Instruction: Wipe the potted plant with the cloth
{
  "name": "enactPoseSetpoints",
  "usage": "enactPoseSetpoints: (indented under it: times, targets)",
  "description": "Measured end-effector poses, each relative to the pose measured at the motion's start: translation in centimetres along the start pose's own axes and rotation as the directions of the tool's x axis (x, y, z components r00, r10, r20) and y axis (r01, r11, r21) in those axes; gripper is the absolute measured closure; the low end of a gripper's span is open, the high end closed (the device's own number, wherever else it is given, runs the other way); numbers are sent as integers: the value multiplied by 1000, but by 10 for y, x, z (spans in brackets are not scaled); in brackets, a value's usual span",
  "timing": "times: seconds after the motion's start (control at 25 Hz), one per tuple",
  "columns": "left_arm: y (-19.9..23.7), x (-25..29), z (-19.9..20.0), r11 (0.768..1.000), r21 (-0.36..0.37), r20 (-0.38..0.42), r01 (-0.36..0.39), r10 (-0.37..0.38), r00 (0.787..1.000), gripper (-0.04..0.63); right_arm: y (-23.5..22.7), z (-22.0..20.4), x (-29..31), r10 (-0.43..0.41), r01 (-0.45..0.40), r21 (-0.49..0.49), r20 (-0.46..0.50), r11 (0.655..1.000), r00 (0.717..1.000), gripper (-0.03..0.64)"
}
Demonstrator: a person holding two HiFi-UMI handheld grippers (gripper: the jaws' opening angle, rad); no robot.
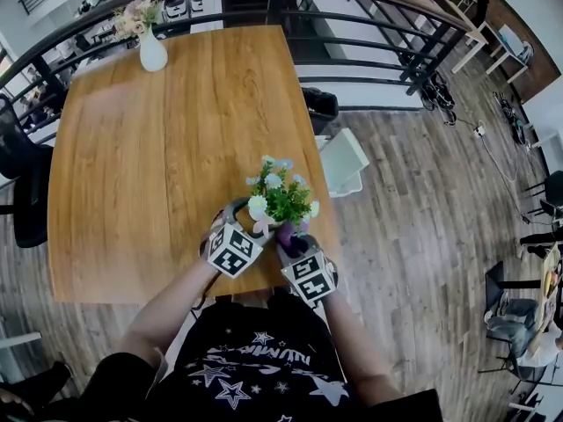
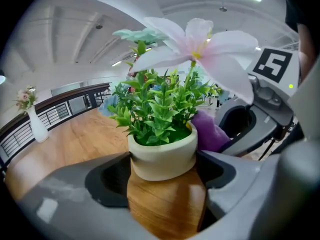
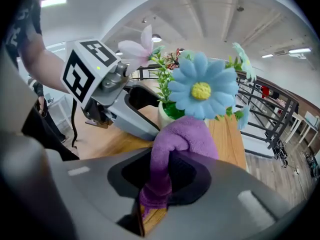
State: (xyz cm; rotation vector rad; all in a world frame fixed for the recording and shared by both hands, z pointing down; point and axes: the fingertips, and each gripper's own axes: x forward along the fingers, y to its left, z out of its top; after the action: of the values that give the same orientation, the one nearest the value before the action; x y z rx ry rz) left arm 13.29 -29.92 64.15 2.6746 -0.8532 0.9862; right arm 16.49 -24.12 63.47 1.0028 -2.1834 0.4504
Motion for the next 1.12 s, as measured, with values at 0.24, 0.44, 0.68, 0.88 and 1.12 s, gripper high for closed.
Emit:
enactPoseSetpoints:
  times: [0.24,0.44,0.68,0.88,1.12]
  targets:
    - [-2,-1,-1,999,-25,-6,-31,31,999,169,10,2,-1,19,-19,-15,4,1000,1000,532]
    - [-5,-2,-3,999,-36,-2,-20,20,1000,172,9,-2,1,15,-15,-26,5,1000,1000,532]
    - [-19,-9,-5,999,-52,-2,9,-9,1000,172,-5,-7,-4,-24,24,1,-1,1000,1000,531]
    - [-35,-16,-8,997,-56,-17,52,-53,998,172,-21,-10,-6,-63,63,27,0,998,998,532]
    - [-46,-18,-10,996,-32,-8,88,-88,996,172,-37,-10,-4,-104,104,33,0,994,995,531]
